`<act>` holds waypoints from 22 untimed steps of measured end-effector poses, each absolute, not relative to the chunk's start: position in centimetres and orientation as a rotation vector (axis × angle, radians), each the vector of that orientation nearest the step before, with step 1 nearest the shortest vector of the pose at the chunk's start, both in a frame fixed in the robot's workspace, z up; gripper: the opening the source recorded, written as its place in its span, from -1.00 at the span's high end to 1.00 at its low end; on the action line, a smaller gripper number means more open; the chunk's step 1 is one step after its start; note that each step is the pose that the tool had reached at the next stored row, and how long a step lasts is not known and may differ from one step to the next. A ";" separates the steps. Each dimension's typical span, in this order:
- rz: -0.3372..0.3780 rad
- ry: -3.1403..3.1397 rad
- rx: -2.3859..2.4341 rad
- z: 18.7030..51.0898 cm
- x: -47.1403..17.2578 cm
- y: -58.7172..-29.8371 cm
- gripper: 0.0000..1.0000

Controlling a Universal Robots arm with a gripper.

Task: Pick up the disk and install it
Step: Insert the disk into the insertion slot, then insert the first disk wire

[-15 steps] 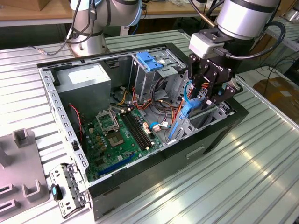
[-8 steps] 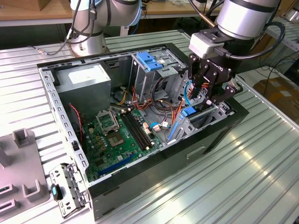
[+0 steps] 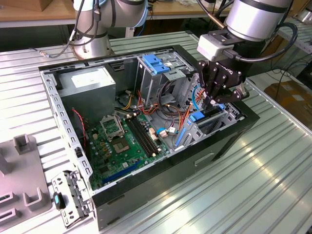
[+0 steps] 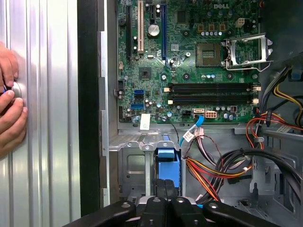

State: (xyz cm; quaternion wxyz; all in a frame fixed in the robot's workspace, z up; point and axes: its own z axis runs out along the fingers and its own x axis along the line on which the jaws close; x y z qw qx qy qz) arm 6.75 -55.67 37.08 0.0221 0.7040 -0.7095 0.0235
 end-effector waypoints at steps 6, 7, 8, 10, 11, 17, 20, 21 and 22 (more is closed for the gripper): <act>0.073 -2.198 2.181 37.1 6.7 -55.7 0.79; 0.073 -2.198 2.181 37.1 6.7 -55.7 0.79; 0.073 -2.198 2.181 37.1 6.7 -55.7 0.79; 0.073 -2.198 2.181 37.1 6.7 -55.7 0.79; 0.073 -2.198 2.181 37.1 6.7 -55.7 0.79; 0.073 -2.198 2.181 37.1 6.7 -55.7 0.79; 0.073 -2.191 2.188 37.1 7.0 -55.7 0.79; 0.074 -2.185 2.194 37.1 7.2 -55.7 0.79; 0.074 -2.174 2.205 37.1 7.3 -55.7 0.79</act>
